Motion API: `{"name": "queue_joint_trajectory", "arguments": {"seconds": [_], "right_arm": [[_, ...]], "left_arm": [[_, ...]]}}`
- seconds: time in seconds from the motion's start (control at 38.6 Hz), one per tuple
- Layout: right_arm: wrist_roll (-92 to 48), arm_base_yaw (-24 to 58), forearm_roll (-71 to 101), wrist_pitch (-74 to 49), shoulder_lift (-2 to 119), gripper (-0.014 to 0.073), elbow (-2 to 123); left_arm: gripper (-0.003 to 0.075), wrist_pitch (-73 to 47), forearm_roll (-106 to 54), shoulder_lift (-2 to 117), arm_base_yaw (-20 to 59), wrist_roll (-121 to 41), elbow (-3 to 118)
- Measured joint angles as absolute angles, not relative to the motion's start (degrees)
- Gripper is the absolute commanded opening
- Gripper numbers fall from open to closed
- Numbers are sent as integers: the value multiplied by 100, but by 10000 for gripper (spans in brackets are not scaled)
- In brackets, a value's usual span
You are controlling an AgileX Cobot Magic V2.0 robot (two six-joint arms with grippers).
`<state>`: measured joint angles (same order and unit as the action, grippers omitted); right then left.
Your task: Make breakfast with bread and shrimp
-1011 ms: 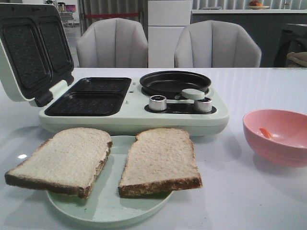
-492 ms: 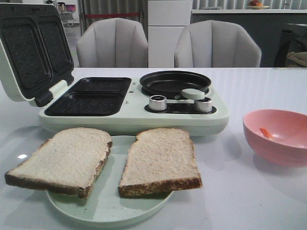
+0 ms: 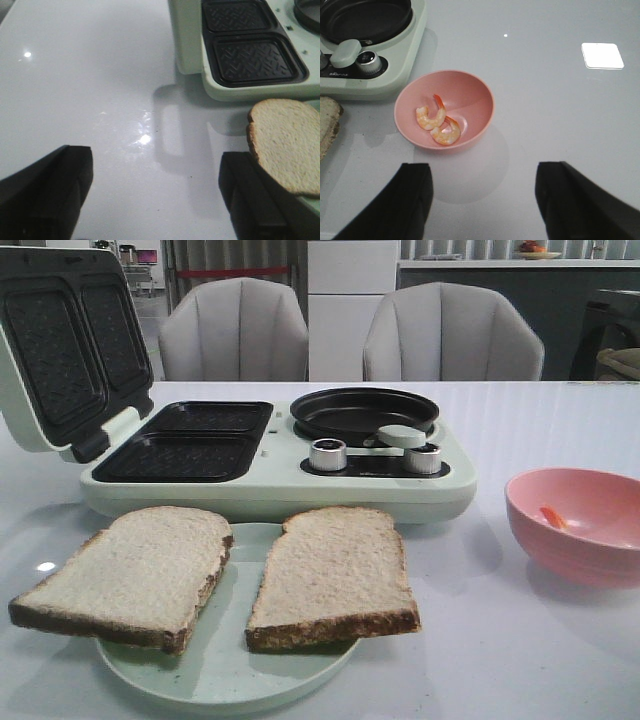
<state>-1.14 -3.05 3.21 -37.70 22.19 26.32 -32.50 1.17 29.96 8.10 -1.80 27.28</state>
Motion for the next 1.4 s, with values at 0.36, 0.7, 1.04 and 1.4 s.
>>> {"name": "queue_joint_trajectory", "arguments": {"seconds": [0.36,0.7,1.04,1.4], "right_arm": [[-114,-305,321,-3770,2219,550,2632],[-114,-305,321,-3770,2219,550,2632],[-114,-305,321,-3770,2219,550,2632],[-114,-305,321,-3770,2219,550,2632]], "left_arm": [[583,-3283,1164,4283,3359,-852,2751],[583,-3598,3767,6005,5183,987,2751],[582,-3665,6083,7373,5670,2853,2763],[581,-3582,8172,8503,5670,3962,2776]]}}
